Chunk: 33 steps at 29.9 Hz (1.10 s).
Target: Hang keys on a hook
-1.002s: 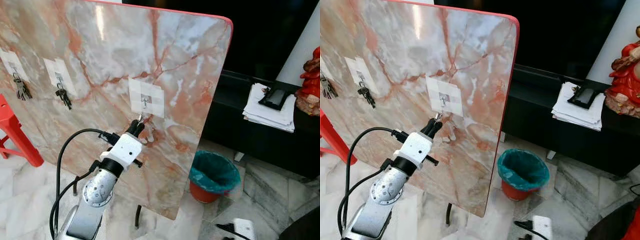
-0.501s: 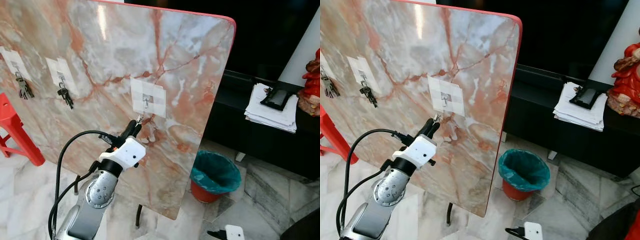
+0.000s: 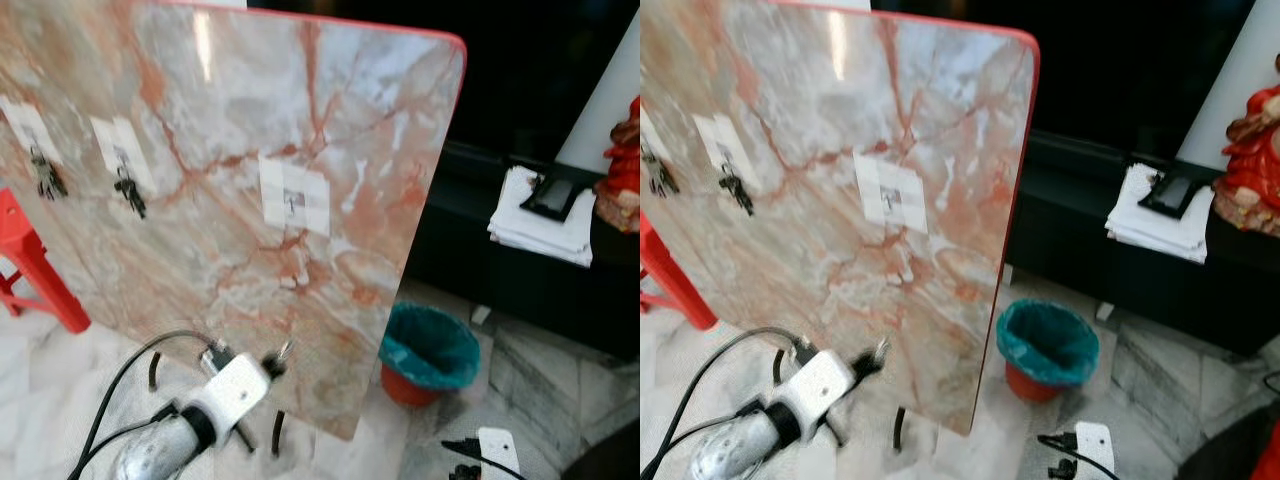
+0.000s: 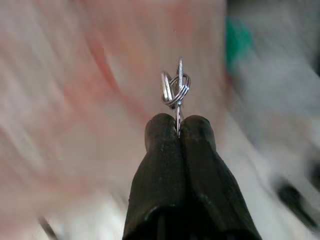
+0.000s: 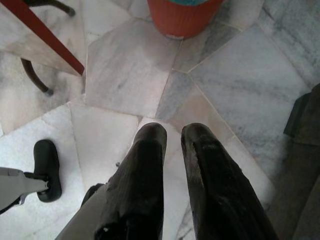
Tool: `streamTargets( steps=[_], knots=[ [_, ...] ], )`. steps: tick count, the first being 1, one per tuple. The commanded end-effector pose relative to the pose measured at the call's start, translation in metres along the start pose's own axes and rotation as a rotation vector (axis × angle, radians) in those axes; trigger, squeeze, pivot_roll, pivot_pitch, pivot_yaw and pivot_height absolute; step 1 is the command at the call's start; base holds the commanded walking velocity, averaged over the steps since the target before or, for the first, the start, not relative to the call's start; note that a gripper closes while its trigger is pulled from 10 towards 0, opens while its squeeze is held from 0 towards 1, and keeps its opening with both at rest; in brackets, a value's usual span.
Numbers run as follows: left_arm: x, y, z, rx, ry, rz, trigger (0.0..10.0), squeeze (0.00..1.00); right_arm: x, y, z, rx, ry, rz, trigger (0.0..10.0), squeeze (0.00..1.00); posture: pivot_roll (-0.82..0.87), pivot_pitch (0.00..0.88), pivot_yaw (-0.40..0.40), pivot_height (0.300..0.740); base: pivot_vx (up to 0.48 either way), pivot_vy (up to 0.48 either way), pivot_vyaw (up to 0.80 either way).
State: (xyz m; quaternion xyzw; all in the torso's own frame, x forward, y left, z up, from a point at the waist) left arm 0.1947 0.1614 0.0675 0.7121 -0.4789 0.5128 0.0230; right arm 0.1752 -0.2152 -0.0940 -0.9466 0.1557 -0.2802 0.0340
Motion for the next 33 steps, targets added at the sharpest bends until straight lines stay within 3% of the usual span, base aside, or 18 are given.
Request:
streamTargets(
  steps=[1, 2, 3, 4, 6, 7, 8, 10, 11, 12, 14, 17, 19, 21, 23, 25, 30, 33],
  knots=[
    [-0.052, 0.021, -0.007, -0.073, -0.220, -0.216, 10.0, 0.00, -0.005, -0.006, 0.001, 0.002, -0.022, -0.001, 10.0, 0.00, 0.18, 0.021, -0.046, 0.740, 0.000, 0.000, 0.00],
    [-0.075, 0.030, -0.008, -0.049, -0.305, -0.324, 10.0, 0.00, -0.007, -0.011, 0.002, 0.007, -0.027, -0.007, 10.0, 0.00, 0.18, 0.019, -0.045, 0.740, 0.000, 0.000, 0.00],
    [-0.104, 0.048, -0.008, -0.016, -0.386, -0.520, 10.0, 0.00, -0.010, -0.021, 0.003, 0.021, -0.033, -0.018, 10.0, 0.00, 0.17, 0.018, -0.047, 0.740, 0.000, 0.000, 0.00],
    [-0.111, 0.053, -0.009, -0.011, -0.402, -0.564, 10.0, 0.00, -0.011, -0.024, 0.003, 0.025, -0.033, -0.019, 10.0, 0.00, 0.17, 0.017, -0.048, 0.740, 0.000, 0.000, 0.00],
    [-0.123, 0.059, -0.010, 0.004, -0.465, -0.573, 10.0, 0.00, -0.012, -0.027, 0.004, 0.028, -0.034, -0.019, 10.0, 0.00, 0.17, 0.017, -0.048, 0.740, 0.000, 0.000, 0.00],
    [-0.141, 0.067, -0.012, 0.018, -0.578, -0.508, 10.0, 0.00, -0.014, -0.031, 0.004, 0.030, -0.037, -0.020, 10.0, 0.00, 0.18, 0.022, -0.055, 0.740, 0.000, 0.000, 0.00],
    [-0.158, 0.077, -0.015, 0.066, -0.674, -0.577, 10.0, 0.00, -0.018, -0.039, 0.005, 0.037, -0.041, -0.021, 10.0, 0.00, 0.18, 0.021, -0.056, 0.740, 0.000, 0.000, 0.00],
    [-0.158, 0.077, -0.015, 0.066, -0.674, -0.577, 10.0, 0.00, -0.018, -0.039, 0.005, 0.037, -0.041, -0.021, 10.0, 0.00, 0.18, 0.021, -0.056, 0.740, 0.000, 0.000, 0.00],
    [-0.174, 0.099, -0.020, 0.108, -0.796, -0.707, 10.0, 0.00, -0.022, -0.050, 0.005, 0.046, -0.047, -0.024, 10.0, 0.00, 0.19, 0.026, -0.070, 0.740, 0.000, 0.000, 0.00],
    [-0.174, 0.099, -0.020, 0.108, -0.796, -0.707, 10.0, 0.00, -0.022, -0.050, 0.005, 0.046, -0.047, -0.024, 10.0, 0.00, 0.19, 0.026, -0.070, 0.740, 0.000, 0.000, 0.00],
    [-0.180, 0.130, -0.029, -0.080, -0.936, -0.620, 10.0, 0.00, -0.021, -0.061, 0.006, 0.059, -0.048, -0.032, 10.0, 0.00, 0.16, 0.020, -0.068, 0.740, 0.000, 0.000, 0.00],
    [-0.179, 0.133, -0.029, -0.131, -0.941, -0.579, 10.0, 0.00, -0.019, -0.061, 0.006, 0.061, -0.044, -0.031, 10.0, 0.00, 0.16, 0.020, -0.068, 0.740, 0.000, 0.000, 0.00],
    [-0.178, 0.131, -0.025, -0.081, -0.926, -0.647, 10.0, 0.00, -0.013, -0.059, 0.007, 0.058, -0.034, -0.029, 10.0, 0.00, 0.16, 0.022, -0.066, 0.740, 0.000, 0.000, 0.00],
    [-0.173, 0.116, -0.009, 0.123, -0.833, -0.950, 10.0, 0.00, 0.003, -0.048, 0.008, 0.046, -0.015, -0.031, 10.0, 0.00, 0.18, 0.026, -0.078, 0.740, 0.000, 0.000, 0.00],
    [-0.176, 0.110, -0.006, 0.203, -0.825, -1.047, 10.0, 0.00, 0.012, -0.040, 0.008, 0.041, -0.008, -0.039, 10.0, 0.00, 0.17, 0.025, -0.078, 0.740, 0.000, 0.000, 0.00],
    [-0.181, 0.114, -0.013, 0.178, -0.876, -1.008, 10.0, 0.00, 0.014, -0.037, 0.008, 0.042, -0.005, -0.035, 10.0, 0.00, 0.16, 0.024, -0.074, 0.740, 0.000, 0.000, 0.00],
    [-0.193, 0.131, -0.037, 0.033, -1.034, -0.747, 10.0, 0.00, 0.015, -0.039, 0.008, 0.044, -0.004, -0.034, 10.0, 0.00, 0.17, 0.025, -0.075, 0.740, 0.000, 0.000, 0.00],
    [-0.197, 0.131, -0.044, 0.058, -1.068, -0.733, 10.0, 0.00, 0.015, -0.041, 0.008, 0.045, -0.003, -0.034, 10.0, 0.00, 0.17, 0.025, -0.076, 0.740, 0.000, 0.000, 0.00]
  ],
)
Point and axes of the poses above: a point about 5 cm out from each wrist's last joint towards the gripper, its own z axis pointing out of the wrist towards the gripper, its own x axis along the axis of the wrist's last joint, y = z × x, the point moved 1 cm from there along z, pointing out of the wrist towards the gripper, and after that the axes turned 12 degrees about z, right-handed, at the moved point
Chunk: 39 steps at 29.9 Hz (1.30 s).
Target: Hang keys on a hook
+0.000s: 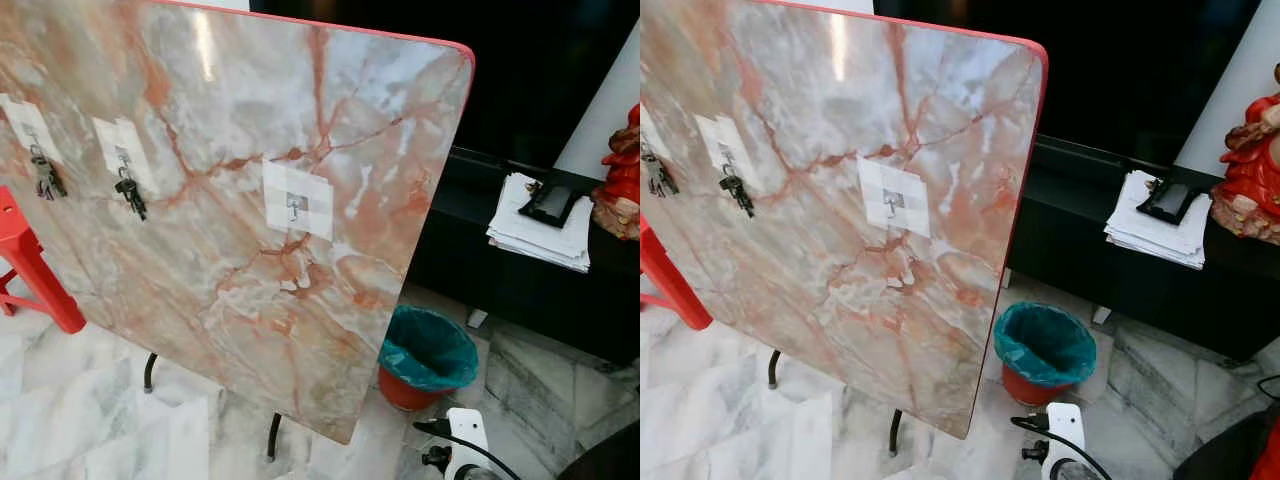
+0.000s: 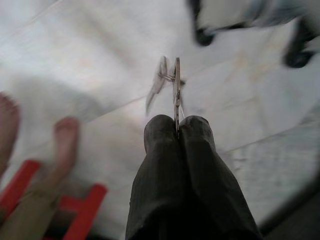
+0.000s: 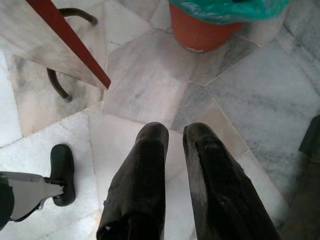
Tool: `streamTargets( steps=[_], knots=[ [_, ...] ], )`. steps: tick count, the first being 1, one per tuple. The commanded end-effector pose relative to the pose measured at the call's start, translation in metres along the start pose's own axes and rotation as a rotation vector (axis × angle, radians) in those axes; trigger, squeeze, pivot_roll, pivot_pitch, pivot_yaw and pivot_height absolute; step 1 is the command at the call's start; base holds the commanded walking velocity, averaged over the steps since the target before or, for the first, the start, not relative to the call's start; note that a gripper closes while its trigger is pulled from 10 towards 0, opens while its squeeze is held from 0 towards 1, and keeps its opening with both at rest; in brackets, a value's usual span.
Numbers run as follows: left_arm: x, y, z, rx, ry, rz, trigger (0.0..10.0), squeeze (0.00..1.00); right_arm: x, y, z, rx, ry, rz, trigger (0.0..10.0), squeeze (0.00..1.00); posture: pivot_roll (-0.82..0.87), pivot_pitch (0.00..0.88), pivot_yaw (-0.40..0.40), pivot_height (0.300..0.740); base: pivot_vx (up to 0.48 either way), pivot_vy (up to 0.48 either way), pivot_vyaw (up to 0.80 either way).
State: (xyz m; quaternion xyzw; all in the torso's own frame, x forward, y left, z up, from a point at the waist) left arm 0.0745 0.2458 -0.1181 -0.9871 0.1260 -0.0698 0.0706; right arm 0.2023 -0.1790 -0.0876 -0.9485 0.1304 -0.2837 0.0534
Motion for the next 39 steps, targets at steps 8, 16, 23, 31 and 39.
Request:
streamTargets(
  steps=[8, 16, 23, 31, 39],
  knots=[
    [-0.034, -0.002, -0.001, 0.000, -0.095, 0.059, 10.0, 0.00, -0.002, -0.011, 0.002, 0.004, -0.012, 0.002, 10.0, 0.00, 0.17, 0.018, -0.076, 0.740, 0.000, 0.000, 0.00],
    [-0.051, -0.013, -0.004, 0.023, -0.171, 0.113, 10.0, 0.00, -0.008, -0.009, 0.001, 0.013, -0.023, 0.004, 10.0, 0.00, 0.18, 0.017, -0.078, 0.740, 0.000, 0.000, 0.00],
    [-0.055, -0.030, -0.008, 0.100, -0.173, 0.217, 10.0, 0.00, -0.008, -0.008, 0.001, 0.015, -0.022, 0.007, 10.0, 0.00, 0.17, 0.020, -0.079, 0.740, 0.000, 0.000, 0.00],
    [-0.048, -0.049, -0.011, 0.264, -0.109, 0.171, 10.0, 0.00, -0.008, -0.008, 0.001, 0.014, -0.021, 0.006, 10.0, 0.00, 0.17, 0.026, -0.084, 0.740, 0.000, 0.000, 0.00],
    [0.016, -0.068, -0.015, 0.426, 0.111, 0.182, 10.0, 0.00, -0.007, -0.007, 0.001, 0.013, -0.020, 0.000, 10.0, 0.00, 0.17, 0.028, -0.086, 0.740, 0.000, 0.000, 0.00]
  ],
)
Point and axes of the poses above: a point about 5 cm out from each wrist's last joint towards the gripper, its own z axis pointing out of the wrist towards the gripper, its own x axis along the axis of the wrist's last joint, y = z × x, the point moved 1 cm from there along z, pointing out of the wrist towards the gripper, and after that the axes turned 12 degrees about z, right-handed, at the moved point
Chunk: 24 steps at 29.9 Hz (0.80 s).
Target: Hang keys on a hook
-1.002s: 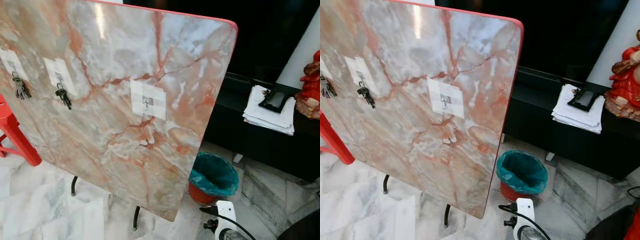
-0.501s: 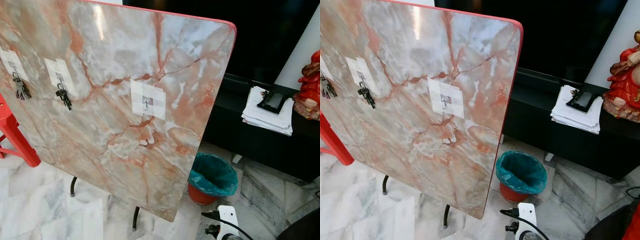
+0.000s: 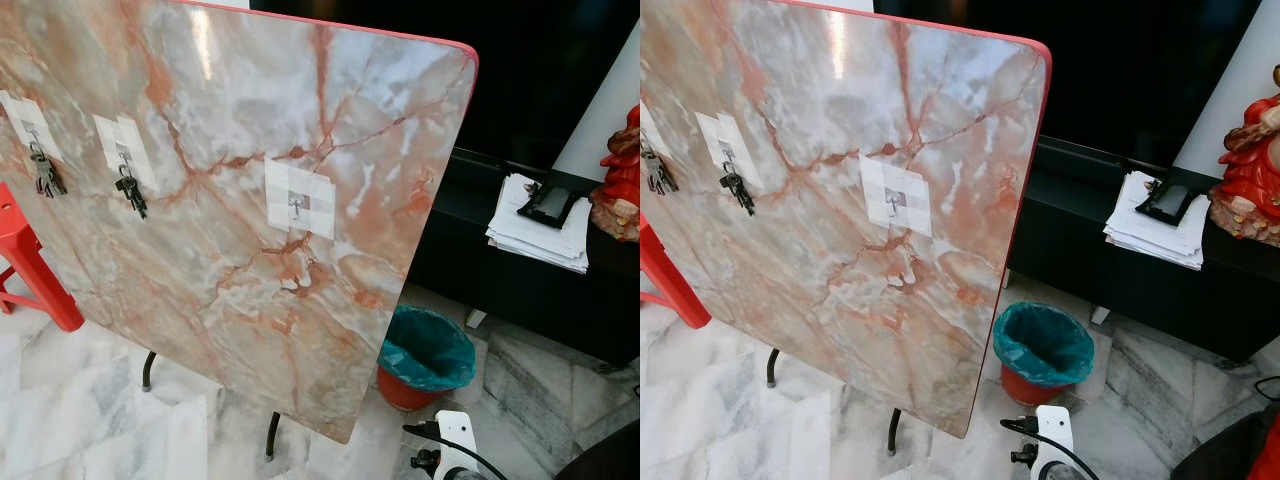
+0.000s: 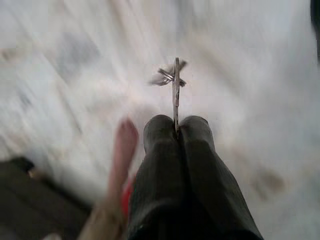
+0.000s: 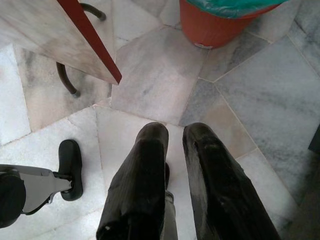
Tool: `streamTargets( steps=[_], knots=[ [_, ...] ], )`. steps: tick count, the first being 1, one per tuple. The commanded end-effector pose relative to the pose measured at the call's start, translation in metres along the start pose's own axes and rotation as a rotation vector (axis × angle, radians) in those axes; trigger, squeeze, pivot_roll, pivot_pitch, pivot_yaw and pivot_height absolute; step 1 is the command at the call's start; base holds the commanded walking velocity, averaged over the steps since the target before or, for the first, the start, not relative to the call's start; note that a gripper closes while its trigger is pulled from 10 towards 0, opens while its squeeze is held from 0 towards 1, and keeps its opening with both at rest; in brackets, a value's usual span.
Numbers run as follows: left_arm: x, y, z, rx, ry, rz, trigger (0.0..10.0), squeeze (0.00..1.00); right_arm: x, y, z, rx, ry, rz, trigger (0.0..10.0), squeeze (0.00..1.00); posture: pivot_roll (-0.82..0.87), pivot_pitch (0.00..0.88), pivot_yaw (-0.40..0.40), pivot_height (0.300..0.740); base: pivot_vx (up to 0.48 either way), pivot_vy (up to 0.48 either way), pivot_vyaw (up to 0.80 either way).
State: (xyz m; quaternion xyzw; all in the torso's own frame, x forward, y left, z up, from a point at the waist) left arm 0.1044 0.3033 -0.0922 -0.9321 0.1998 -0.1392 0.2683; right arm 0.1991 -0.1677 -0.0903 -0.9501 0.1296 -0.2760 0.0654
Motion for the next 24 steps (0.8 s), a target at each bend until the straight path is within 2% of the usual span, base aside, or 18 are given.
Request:
streamTargets(
  steps=[1, 2, 3, 5, 8, 12, 14, 18, 20, 21, 24],
  knots=[
    [0.011, -0.007, 0.001, 0.041, 0.047, -0.009, 10.0, 0.00, 0.000, 0.003, 0.000, -0.009, -0.001, -0.005, 10.0, 0.00, 0.17, 0.027, -0.086, 0.740, 0.000, 0.000, 0.00],
    [0.036, -0.013, 0.001, 0.064, 0.146, -0.040, 10.0, 0.00, 0.000, 0.003, 0.000, -0.010, 0.000, -0.006, 10.0, 0.00, 0.17, 0.027, -0.086, 0.740, 0.000, 0.000, 0.00],
    [0.048, -0.015, 0.001, 0.067, 0.194, -0.057, 10.0, 0.00, 0.000, 0.003, 0.000, -0.010, 0.000, -0.007, 10.0, 0.00, 0.17, 0.027, -0.086, 0.740, 0.000, 0.000, 0.00],
    [0.066, -0.019, -0.001, 0.098, 0.265, -0.033, 10.0, 0.00, 0.000, 0.004, 0.000, -0.010, -0.001, -0.009, 10.0, 0.00, 0.17, 0.027, -0.086, 0.740, 0.000, 0.000, 0.00],
    [0.104, -0.026, -0.011, 0.153, 0.431, -0.047, 10.0, 0.00, 0.001, 0.004, 0.000, -0.011, 0.001, -0.009, 10.0, 0.00, 0.17, 0.026, -0.085, 0.740, 0.000, 0.000, 0.00],
    [0.148, -0.026, -0.034, 0.173, 0.680, -0.062, 10.0, 0.00, 0.001, 0.005, -0.001, -0.018, 0.005, -0.012, 10.0, 0.00, 0.17, 0.024, -0.086, 0.740, 0.000, 0.000, 0.00],
    [0.159, -0.030, -0.043, 0.200, 0.747, -0.095, 10.0, 0.00, 0.001, 0.005, -0.001, -0.018, 0.005, -0.012, 10.0, 0.00, 0.17, 0.024, -0.086, 0.740, 0.000, 0.000, 0.00],
    [0.173, -0.035, -0.057, 0.228, 0.836, -0.108, 10.0, 0.00, 0.001, 0.006, -0.001, -0.020, 0.006, -0.010, 10.0, 0.00, 0.17, 0.023, -0.087, 0.740, 0.000, 0.000, 0.00],
    [0.185, -0.037, -0.074, 0.223, 0.936, -0.121, 10.0, 0.00, 0.001, 0.006, -0.001, -0.019, 0.005, -0.014, 10.0, 0.00, 0.17, 0.023, -0.087, 0.740, 0.000, 0.000, 0.00],
    [0.185, -0.037, -0.074, 0.223, 0.936, -0.121, 10.0, 0.00, 0.001, 0.006, -0.001, -0.019, 0.005, -0.014, 10.0, 0.00, 0.17, 0.023, -0.087, 0.740, 0.000, 0.000, 0.00],
    [0.198, -0.038, -0.094, 0.209, 1.053, -0.116, 10.0, 0.00, 0.001, 0.006, -0.001, -0.020, 0.006, -0.013, 10.0, 0.00, 0.16, 0.023, -0.086, 0.740, 0.000, 0.000, 0.00]
  ],
)
Point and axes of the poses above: a point about 5 cm out from each wrist's last joint towards the gripper, its own z axis pointing out of the wrist towards the gripper, its own x axis along the axis of the wrist's last joint, y = z × x, the point moved 1 cm from there along z, pointing out of the wrist towards the gripper, and after that the axes turned 12 degrees about z, right-handed, at the moved point
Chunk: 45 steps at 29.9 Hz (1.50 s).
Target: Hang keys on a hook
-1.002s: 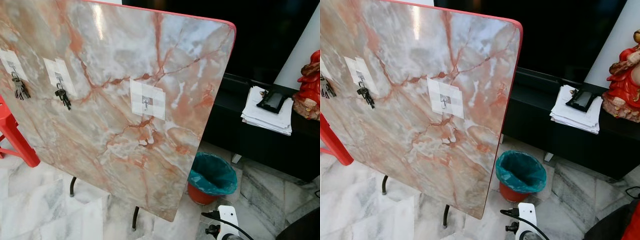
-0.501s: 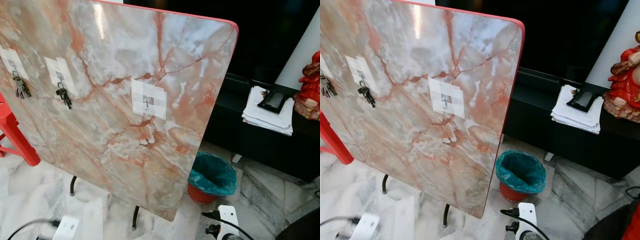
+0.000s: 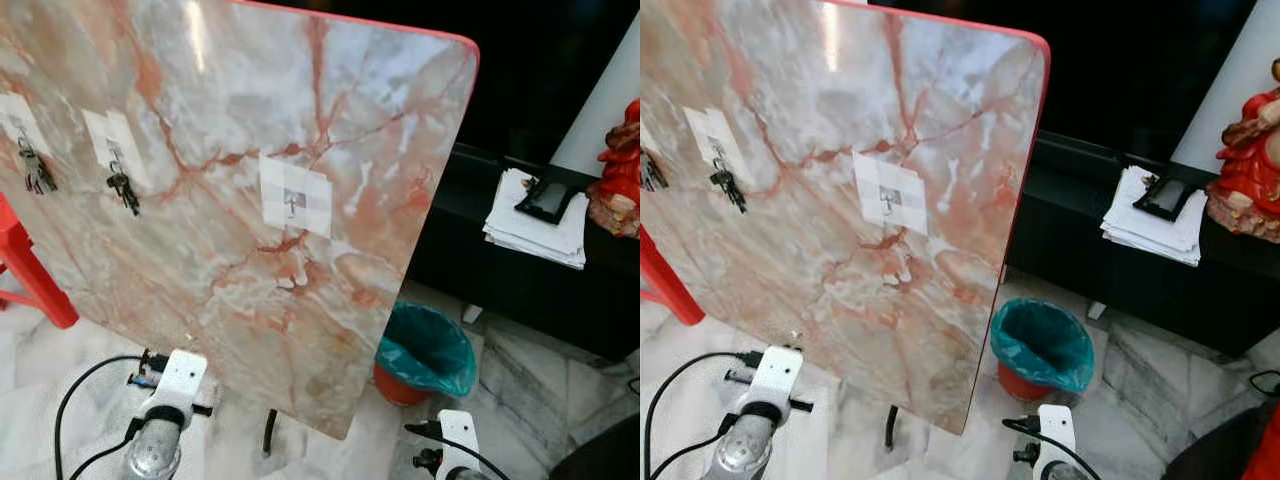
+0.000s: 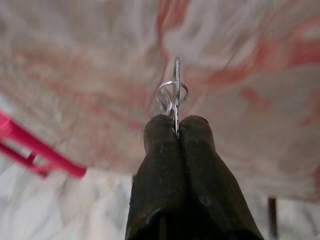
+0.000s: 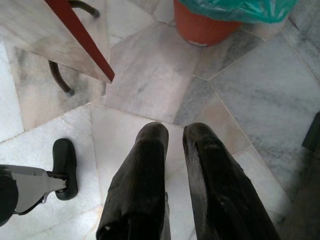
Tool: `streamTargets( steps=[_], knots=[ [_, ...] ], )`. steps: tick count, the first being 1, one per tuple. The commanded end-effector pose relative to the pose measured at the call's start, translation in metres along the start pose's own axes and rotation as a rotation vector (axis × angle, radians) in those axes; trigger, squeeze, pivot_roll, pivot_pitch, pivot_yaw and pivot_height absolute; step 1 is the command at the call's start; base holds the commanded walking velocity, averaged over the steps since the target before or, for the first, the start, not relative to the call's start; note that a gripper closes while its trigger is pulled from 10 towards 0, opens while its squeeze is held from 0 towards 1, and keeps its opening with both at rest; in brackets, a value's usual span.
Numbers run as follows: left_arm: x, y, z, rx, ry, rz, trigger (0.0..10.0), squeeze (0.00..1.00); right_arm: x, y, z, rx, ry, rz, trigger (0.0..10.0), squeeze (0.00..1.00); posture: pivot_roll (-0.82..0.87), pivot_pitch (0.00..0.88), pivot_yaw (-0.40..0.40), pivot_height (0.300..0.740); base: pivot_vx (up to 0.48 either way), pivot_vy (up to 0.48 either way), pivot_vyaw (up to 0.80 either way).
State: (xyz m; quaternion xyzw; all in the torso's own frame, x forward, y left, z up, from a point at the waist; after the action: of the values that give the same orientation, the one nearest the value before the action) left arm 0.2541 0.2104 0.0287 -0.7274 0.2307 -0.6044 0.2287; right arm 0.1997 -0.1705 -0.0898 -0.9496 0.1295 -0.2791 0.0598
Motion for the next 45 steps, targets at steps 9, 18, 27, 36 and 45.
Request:
streamTargets(
  steps=[9, 18, 27, 36, 45],
  knots=[
    [0.056, -0.004, -0.002, -0.033, 0.231, -0.030, 10.0, 0.00, -0.001, 0.005, -0.001, -0.013, -0.002, -0.013, 10.0, 0.00, 0.16, 0.019, -0.090, 0.740, 0.000, 0.000, 0.00],
    [0.101, -0.007, -0.001, -0.048, 0.372, -0.037, 10.0, 0.00, -0.002, 0.006, -0.001, -0.015, -0.002, -0.019, 10.0, 0.00, 0.16, 0.000, -0.087, 0.740, 0.000, 0.000, 0.00],
    [0.112, -0.006, -0.002, -0.070, 0.399, -0.047, 10.0, 0.00, -0.003, 0.006, -0.001, -0.016, -0.002, -0.017, 10.0, 0.00, 0.16, 0.000, -0.081, 0.740, 0.000, 0.000, 0.00],
    [0.141, -0.003, -0.002, -0.157, 0.498, -0.089, 10.0, 0.00, -0.005, 0.007, -0.001, -0.022, -0.003, -0.016, 10.0, 0.00, 0.16, 0.000, -0.074, 0.740, 0.000, 0.000, 0.00],
    [0.161, -0.003, 0.002, -0.223, 0.556, -0.128, 10.0, 0.00, -0.005, 0.007, -0.001, -0.025, 0.001, -0.017, 10.0, 0.00, 0.16, 0.000, -0.075, 0.740, 0.000, 0.000, 0.00]
  ],
)
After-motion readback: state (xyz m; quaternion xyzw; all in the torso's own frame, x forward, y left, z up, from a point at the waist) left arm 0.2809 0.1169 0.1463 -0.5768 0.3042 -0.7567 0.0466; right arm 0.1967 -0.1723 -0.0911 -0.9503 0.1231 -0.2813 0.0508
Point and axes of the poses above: a point about 5 cm out from each wrist's last joint towards the gripper, its own z axis pointing out of the wrist towards the gripper, its own x axis along the axis of the wrist's last joint, y = z × x, the point moved 1 cm from there along z, pointing out of the wrist towards the gripper, and after that the axes turned 12 degrees about z, right-handed, at the moved point
